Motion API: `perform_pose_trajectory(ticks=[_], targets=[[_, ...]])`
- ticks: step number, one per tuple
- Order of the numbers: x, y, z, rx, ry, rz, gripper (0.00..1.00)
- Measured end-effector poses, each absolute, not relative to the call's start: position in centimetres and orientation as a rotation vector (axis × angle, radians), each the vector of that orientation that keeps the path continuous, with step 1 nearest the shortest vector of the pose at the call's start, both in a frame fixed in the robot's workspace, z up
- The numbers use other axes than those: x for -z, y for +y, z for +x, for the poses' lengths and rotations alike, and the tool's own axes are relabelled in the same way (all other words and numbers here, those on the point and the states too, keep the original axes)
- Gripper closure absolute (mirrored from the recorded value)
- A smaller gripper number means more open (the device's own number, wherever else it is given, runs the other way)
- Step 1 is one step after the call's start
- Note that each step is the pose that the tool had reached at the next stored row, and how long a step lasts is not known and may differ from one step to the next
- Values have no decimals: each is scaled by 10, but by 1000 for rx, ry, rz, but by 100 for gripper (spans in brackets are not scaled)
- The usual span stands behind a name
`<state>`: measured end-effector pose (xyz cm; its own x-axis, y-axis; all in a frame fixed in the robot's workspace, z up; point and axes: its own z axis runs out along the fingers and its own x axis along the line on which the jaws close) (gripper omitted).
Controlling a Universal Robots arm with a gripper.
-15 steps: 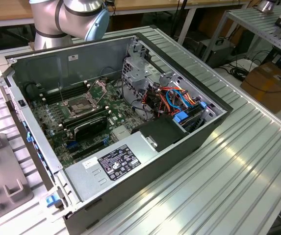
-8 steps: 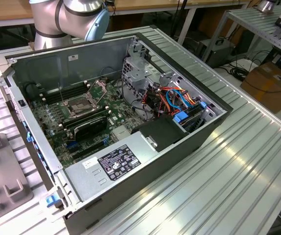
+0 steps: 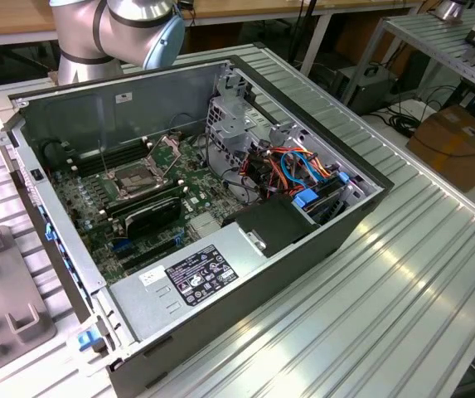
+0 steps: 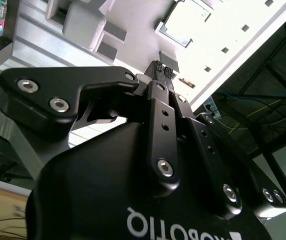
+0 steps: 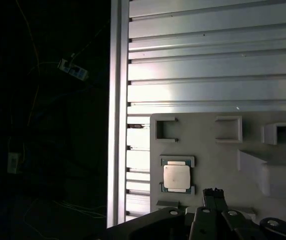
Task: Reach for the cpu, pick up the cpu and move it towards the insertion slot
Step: 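Reach for the cpu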
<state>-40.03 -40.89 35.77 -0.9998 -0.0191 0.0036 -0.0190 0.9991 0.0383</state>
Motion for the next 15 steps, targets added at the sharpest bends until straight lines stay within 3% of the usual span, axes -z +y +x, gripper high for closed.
perform_pose_trajectory(ticks=[15], targets=[[-358, -409, -403, 60, -3134, 30, 89]])
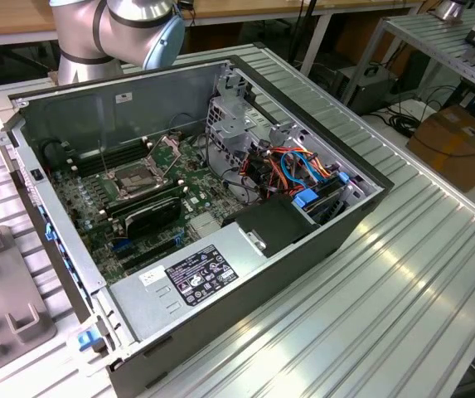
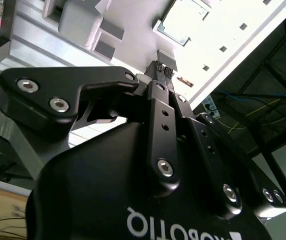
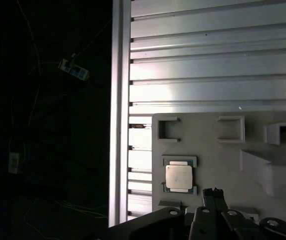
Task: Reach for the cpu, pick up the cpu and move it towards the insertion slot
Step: 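Reach for the cpu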
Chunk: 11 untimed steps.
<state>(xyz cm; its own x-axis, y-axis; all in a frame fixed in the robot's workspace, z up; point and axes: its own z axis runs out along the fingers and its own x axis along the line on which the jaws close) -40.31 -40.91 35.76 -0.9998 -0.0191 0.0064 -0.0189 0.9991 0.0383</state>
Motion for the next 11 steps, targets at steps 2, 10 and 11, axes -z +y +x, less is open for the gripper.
perform_pose_trajectory(ticks=[2, 10, 11], targets=[[-358, -409, -403, 60, -3134, 30, 89], [-358, -409, -405, 60, -3133, 30, 89], [-358, -409, -405, 60, -3133, 30, 89]])
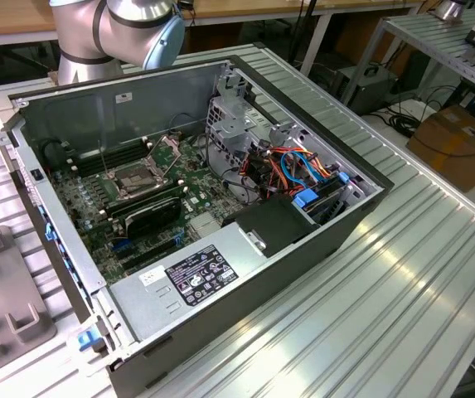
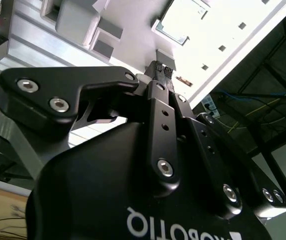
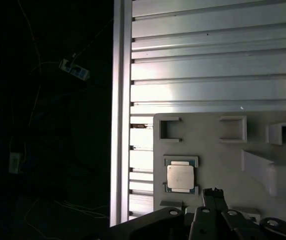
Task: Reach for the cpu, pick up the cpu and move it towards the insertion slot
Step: 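Reach for the cpu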
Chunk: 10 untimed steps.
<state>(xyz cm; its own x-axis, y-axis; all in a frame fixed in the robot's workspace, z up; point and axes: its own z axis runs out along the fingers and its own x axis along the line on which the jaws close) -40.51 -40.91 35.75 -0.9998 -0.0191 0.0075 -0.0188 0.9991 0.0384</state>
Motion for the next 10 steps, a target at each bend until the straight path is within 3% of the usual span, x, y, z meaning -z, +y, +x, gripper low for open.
perform_pose_trajectory(ticks=[10], targets=[[-357, -409, -408, 60, -3133, 30, 89]])
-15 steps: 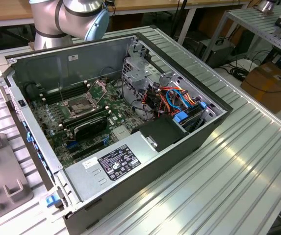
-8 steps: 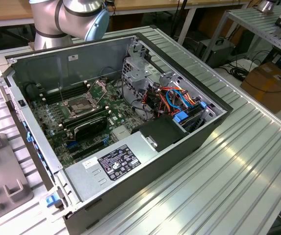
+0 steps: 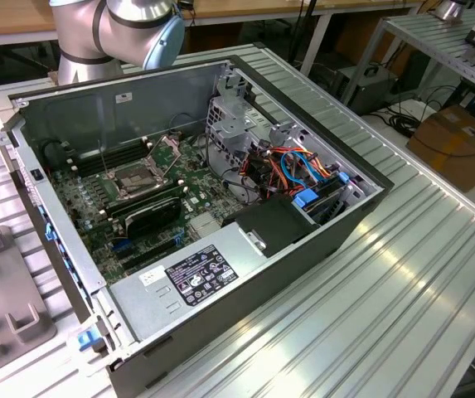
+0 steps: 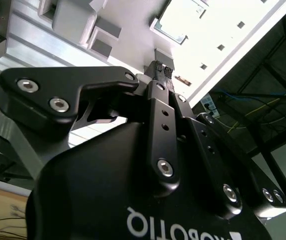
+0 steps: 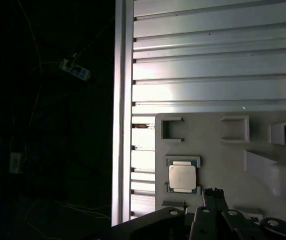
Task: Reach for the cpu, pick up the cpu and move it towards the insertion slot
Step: 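Reach for the cpu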
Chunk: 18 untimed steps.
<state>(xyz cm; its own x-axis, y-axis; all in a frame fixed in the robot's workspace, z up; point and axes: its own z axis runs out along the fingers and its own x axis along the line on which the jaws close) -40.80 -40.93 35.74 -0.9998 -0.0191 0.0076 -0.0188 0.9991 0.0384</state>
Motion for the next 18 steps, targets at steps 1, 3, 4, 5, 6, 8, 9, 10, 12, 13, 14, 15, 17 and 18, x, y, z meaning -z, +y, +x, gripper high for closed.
perform_pose_trajectory(ticks=[1, 3, 4, 5, 6, 8, 9, 10, 12, 13, 14, 15, 17, 18], targets=[[-357, -409, -408, 60, -3133, 30, 89], [-357, -409, -409, 60, -3133, 30, 89], [-357, -409, -410, 60, -3133, 30, 89], [-357, -409, -410, 60, -3133, 30, 89], [-357, -409, -411, 60, -3133, 30, 89], [-357, -409, -411, 60, -3133, 30, 89], [-357, -409, -411, 60, -3133, 30, 89], [-357, -409, -411, 60, -3133, 30, 89], [-357, -409, -412, 60, -3133, 30, 89], [-357, -409, -412, 60, -3133, 30, 89], [-357, -409, -412, 60, -3132, 30, 89], [-357, -409, -412, 60, -3132, 30, 89], [-357, -409, -412, 60, -3132, 30, 89], [-357, -409, -412, 60, -3132, 30, 89]])
